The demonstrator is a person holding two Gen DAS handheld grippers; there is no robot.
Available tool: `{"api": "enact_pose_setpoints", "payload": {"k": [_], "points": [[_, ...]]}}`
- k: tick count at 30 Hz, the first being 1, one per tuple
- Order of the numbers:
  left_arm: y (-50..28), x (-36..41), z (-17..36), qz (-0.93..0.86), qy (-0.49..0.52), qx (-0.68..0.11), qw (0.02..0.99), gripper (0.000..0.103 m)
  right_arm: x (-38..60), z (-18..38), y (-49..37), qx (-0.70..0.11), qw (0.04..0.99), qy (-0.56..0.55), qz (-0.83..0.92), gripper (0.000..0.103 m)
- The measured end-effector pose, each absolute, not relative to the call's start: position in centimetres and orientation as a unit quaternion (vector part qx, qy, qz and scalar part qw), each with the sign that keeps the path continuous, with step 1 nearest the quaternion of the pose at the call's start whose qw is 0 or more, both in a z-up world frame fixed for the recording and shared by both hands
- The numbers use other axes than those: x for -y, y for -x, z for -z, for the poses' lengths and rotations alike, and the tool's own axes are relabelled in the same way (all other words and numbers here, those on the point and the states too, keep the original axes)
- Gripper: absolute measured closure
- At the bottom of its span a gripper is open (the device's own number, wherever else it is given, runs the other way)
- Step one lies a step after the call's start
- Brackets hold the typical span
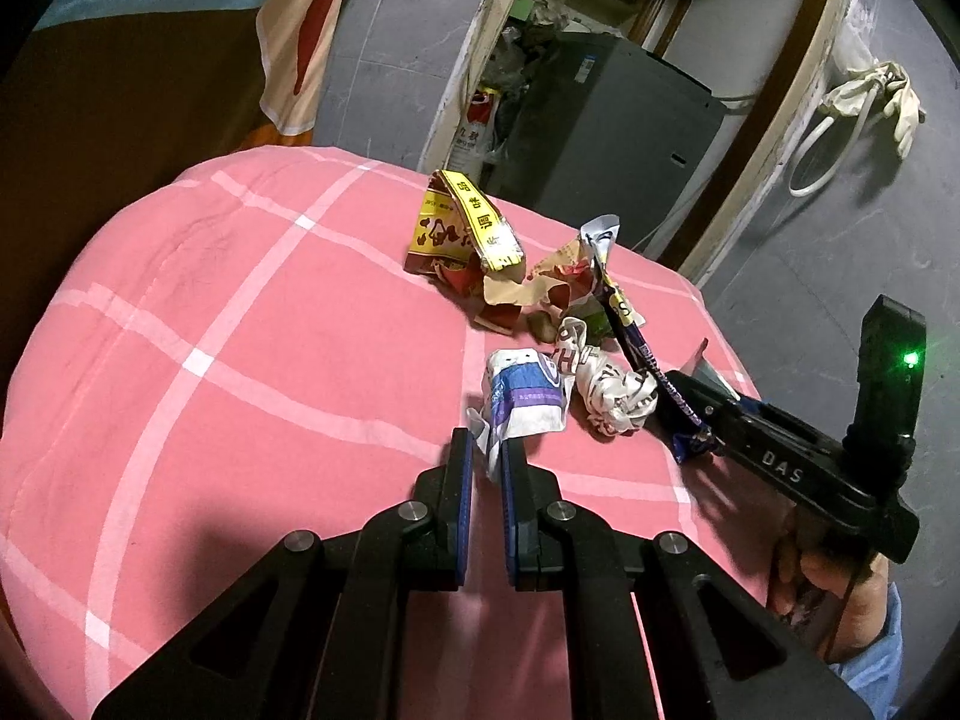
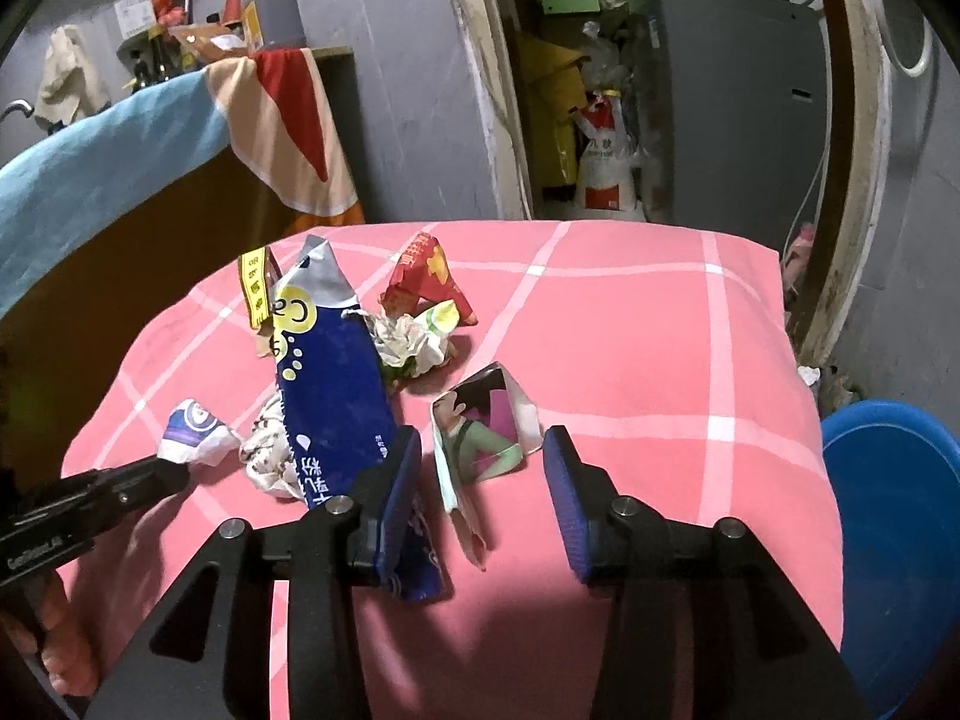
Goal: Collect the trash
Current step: 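Grasp a white-blue wrapper with the left tool while the right grasps a foil wrapper, then carry both wrappers over the blue bucket and open both tools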
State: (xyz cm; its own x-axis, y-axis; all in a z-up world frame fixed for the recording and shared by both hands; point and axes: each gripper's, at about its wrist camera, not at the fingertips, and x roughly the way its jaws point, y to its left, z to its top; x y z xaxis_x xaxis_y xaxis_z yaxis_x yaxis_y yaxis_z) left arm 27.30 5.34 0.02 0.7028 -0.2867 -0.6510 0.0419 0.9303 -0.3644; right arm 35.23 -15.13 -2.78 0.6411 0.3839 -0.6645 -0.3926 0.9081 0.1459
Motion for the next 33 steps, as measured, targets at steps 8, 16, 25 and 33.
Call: {"api": "enact_pose_setpoints", "payload": {"k": [8,16,25,33], "points": [[-26.8,-4.7,-0.7,0.09,0.152,-0.352,0.919,0.096,16.4,2.6,-34.8,-0.349,0.909,-0.031,-0.226,0.085],[-25.8,-2.8,-3.2,0.106,0.147,-0.284,0.941,0.096,17.9,-1.5,-31.2,-0.223,0.946,-0.041,-0.231,0.085],[-25.6,2.2,-7.8,0.15,0.145,-0.199,0.958,0.096,20.8,-7.2,-26.6,-0.086,0.975,-0.014,-0.203,0.084],[-27.0,8.0,-10.1,0.202,0.127,-0.181,0.954,0.096,25.8,-9.1,-25.5,-0.049,0.988,-0.024,-0.146,0.084]]}}
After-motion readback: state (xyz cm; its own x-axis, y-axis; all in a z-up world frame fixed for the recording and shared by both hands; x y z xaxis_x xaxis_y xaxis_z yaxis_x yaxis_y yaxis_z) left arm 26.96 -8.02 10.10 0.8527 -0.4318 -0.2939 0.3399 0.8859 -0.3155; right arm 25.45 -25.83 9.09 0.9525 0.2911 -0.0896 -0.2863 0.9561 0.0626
